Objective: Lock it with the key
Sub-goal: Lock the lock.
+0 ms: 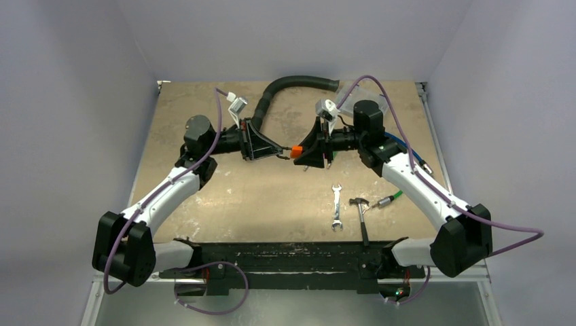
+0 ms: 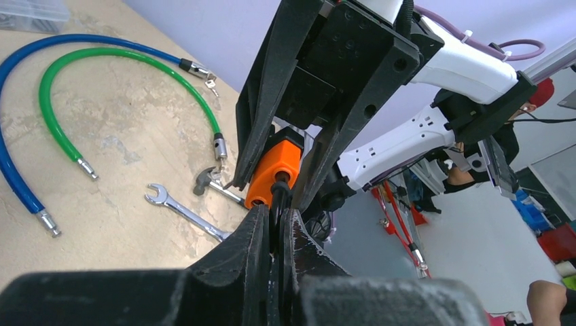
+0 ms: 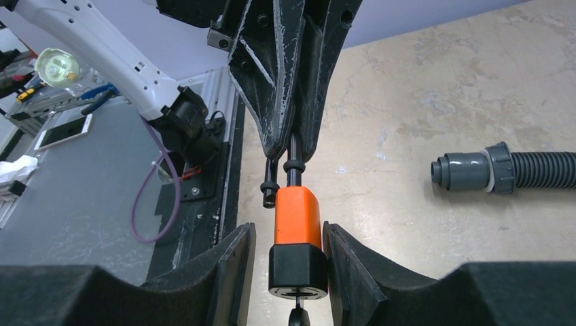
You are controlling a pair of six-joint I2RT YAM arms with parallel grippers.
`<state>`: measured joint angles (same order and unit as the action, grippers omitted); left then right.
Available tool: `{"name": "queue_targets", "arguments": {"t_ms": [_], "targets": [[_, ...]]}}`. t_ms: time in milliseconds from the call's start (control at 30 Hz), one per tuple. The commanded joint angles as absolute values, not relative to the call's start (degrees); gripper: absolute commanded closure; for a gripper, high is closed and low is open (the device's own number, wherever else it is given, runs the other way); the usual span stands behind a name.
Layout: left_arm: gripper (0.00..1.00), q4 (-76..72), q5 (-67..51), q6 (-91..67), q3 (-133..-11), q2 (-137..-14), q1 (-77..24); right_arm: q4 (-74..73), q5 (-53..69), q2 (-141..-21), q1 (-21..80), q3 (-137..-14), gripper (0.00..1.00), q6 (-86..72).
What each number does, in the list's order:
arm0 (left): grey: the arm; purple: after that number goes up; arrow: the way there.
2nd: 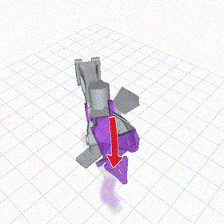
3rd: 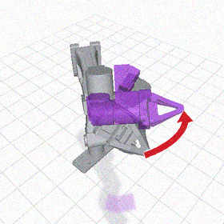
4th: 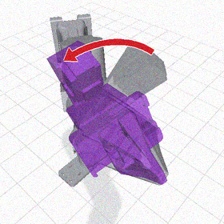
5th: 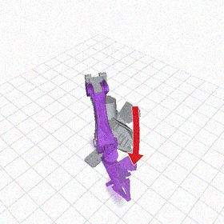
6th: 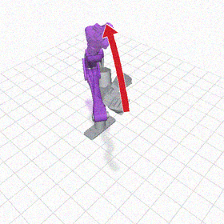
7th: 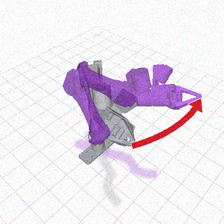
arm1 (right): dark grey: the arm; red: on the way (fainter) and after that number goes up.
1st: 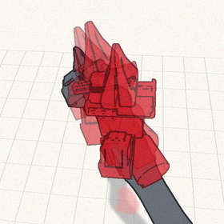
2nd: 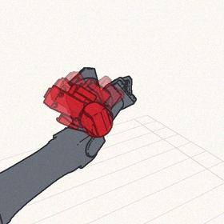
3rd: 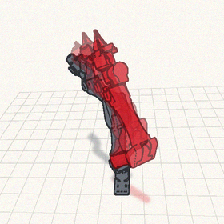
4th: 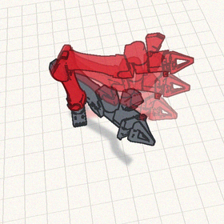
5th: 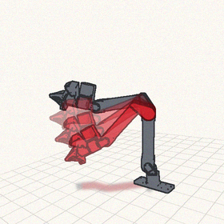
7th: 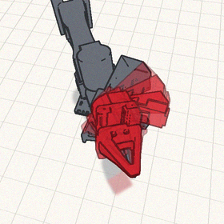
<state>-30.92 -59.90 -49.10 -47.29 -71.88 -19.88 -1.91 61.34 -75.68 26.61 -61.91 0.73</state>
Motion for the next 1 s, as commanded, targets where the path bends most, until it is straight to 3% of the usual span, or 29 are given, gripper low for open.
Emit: {"name": "queue_targets", "arguments": {"t_ms": [0, 233, 367, 600, 967], "targets": [[1.0, -37.2, -60.1, -51.2, -47.6, -69.8, -19.5, 1.8, 64.3, -75.8, 26.8, -62.4, 0.52, -2.2], [1.0, -38.8, -60.2, -52.5, -47.4, -69.8, -19.5, 0.4, 63.1, -76.5, 26.8, -62.5, 0.43, -1.5], [1.0, -40.4, -60.2, -53.6, -46.8, -69.7, -19.5, -1.1, 62.7, -77.5, 26.8, -63.3, 0.42, -0.7], [1.0, -40.6, -59.6, -53.6, -46.2, -69.5, -19.5, -1.1, 64.1, -77.6, 26.8, -63.8, 0.52, -0.6], [1.0, -40.0, -59.0, -53.2, -45.7, -69.7, -19.5, -0.3, 65.2, -76.8, 26.9, -63.6, 0.47, -1.8]]}}
